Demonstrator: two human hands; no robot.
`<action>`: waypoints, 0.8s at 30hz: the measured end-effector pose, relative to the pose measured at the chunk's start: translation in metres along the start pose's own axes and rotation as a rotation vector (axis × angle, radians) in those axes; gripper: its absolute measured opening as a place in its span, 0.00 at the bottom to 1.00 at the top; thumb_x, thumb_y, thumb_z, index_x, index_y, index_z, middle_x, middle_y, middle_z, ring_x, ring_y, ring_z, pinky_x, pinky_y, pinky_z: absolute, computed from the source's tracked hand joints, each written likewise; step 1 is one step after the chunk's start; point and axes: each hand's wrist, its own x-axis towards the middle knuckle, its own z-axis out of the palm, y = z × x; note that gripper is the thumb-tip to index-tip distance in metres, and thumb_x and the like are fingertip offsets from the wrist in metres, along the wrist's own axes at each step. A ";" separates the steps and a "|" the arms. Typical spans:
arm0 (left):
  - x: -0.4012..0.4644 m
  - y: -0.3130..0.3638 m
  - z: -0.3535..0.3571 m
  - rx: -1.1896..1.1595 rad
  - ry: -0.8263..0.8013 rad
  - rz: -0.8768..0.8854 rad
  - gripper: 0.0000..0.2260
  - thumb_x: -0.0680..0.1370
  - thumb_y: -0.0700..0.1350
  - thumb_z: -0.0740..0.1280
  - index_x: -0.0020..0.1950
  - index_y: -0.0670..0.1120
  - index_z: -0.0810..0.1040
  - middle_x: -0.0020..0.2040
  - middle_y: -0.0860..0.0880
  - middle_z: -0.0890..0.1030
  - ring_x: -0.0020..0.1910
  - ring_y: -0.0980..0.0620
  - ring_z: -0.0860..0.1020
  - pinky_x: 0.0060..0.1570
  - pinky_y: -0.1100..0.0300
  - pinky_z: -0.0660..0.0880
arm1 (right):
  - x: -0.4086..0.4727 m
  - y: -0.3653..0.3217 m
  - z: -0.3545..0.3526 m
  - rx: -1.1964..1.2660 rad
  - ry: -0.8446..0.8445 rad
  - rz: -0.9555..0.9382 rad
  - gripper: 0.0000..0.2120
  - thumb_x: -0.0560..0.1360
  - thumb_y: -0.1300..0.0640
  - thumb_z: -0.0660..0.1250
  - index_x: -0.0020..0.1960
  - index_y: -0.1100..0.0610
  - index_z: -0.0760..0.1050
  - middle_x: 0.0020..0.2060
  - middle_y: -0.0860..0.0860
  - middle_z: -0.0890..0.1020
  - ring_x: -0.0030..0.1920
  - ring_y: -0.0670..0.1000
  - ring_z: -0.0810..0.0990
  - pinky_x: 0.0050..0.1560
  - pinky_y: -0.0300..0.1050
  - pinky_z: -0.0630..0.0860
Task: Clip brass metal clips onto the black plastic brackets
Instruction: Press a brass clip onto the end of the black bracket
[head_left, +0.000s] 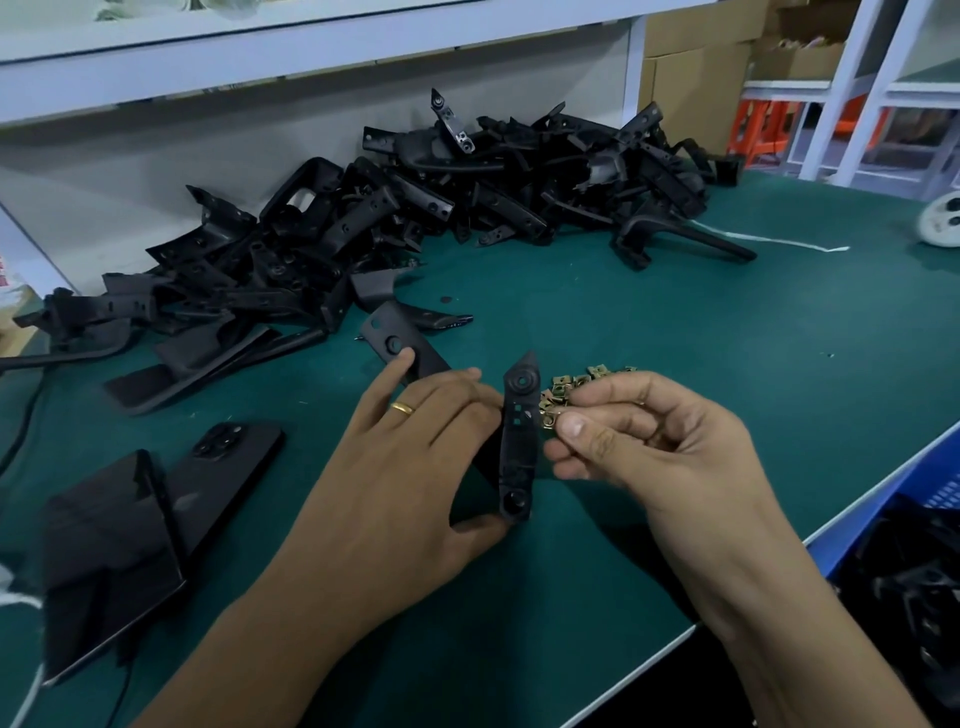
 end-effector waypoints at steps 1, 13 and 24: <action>0.000 0.000 0.000 0.002 -0.003 0.001 0.27 0.71 0.61 0.74 0.65 0.49 0.77 0.65 0.55 0.78 0.74 0.53 0.71 0.78 0.43 0.60 | 0.000 0.000 0.000 0.000 -0.004 0.002 0.14 0.66 0.61 0.77 0.49 0.65 0.81 0.39 0.62 0.86 0.37 0.56 0.87 0.39 0.42 0.82; 0.000 0.000 0.001 -0.005 -0.008 -0.003 0.28 0.70 0.61 0.78 0.65 0.51 0.77 0.65 0.56 0.77 0.74 0.54 0.71 0.78 0.42 0.60 | 0.000 -0.003 0.000 0.021 -0.013 0.008 0.13 0.64 0.59 0.79 0.46 0.61 0.84 0.38 0.60 0.86 0.36 0.55 0.86 0.37 0.41 0.81; -0.001 0.002 0.001 0.063 -0.016 0.007 0.29 0.69 0.60 0.77 0.66 0.50 0.75 0.66 0.55 0.77 0.75 0.52 0.70 0.76 0.38 0.61 | -0.001 -0.003 -0.002 -0.007 -0.001 -0.008 0.11 0.64 0.60 0.79 0.44 0.61 0.84 0.35 0.59 0.85 0.33 0.55 0.85 0.34 0.41 0.80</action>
